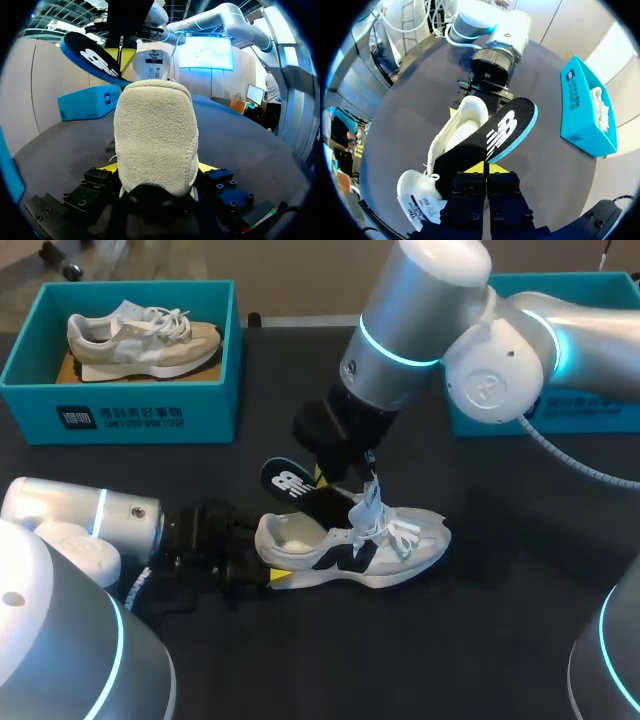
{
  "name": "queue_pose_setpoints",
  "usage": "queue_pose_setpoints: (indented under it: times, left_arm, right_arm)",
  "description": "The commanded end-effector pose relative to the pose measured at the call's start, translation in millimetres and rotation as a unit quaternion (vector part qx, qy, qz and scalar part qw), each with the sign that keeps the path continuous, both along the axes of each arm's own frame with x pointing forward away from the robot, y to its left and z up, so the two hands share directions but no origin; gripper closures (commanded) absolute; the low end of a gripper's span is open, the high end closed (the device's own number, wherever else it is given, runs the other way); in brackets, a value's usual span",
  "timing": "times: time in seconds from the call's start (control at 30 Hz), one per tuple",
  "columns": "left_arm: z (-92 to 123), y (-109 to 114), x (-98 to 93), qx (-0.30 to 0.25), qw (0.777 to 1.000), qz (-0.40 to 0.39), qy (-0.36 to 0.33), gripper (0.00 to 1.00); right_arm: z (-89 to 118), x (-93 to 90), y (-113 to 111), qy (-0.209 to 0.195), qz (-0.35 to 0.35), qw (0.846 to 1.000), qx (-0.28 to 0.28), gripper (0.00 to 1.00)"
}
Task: Take the shoe out of the shoebox, open the shoe tongue, remove and reinsert the insole, then place the shoe into the shoebox
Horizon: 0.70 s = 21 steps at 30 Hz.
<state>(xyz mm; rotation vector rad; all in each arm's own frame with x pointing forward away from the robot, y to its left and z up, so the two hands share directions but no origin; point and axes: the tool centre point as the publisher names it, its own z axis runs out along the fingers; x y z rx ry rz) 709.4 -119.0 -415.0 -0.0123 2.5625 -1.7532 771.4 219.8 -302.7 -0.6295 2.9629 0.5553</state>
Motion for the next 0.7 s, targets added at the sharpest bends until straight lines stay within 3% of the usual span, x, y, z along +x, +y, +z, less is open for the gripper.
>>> queue_pose_setpoints:
  times: [0.03,0.1,0.13,0.37,0.7]
  left_arm:
    - [-1,-2,-0.7,0.002,1.0,-0.002,0.0,1.0]
    - [-1,-2,-0.7,0.002,1.0,-0.002,0.0,1.0]
    - [-1,-2,-0.7,0.002,1.0,-0.002,0.0,1.0]
    - [-1,-2,-0.7,0.002,1.0,-0.002,0.0,1.0]
    - [-1,-2,-0.7,0.002,1.0,-0.002,0.0,1.0]
  right_arm:
    - [-10,6.9,11,0.013,0.009,1.0,0.018,0.65]
    - [-10,5.5,12,0.013,0.005,1.0,0.021,0.08]
    - [-9,4.2,11,0.014,-0.001,1.0,0.022,0.0]
    - [5,0.4,6,0.006,-0.045,0.997,0.064,0.0]
    - [5,0.4,6,0.006,-0.045,0.997,0.064,0.0]
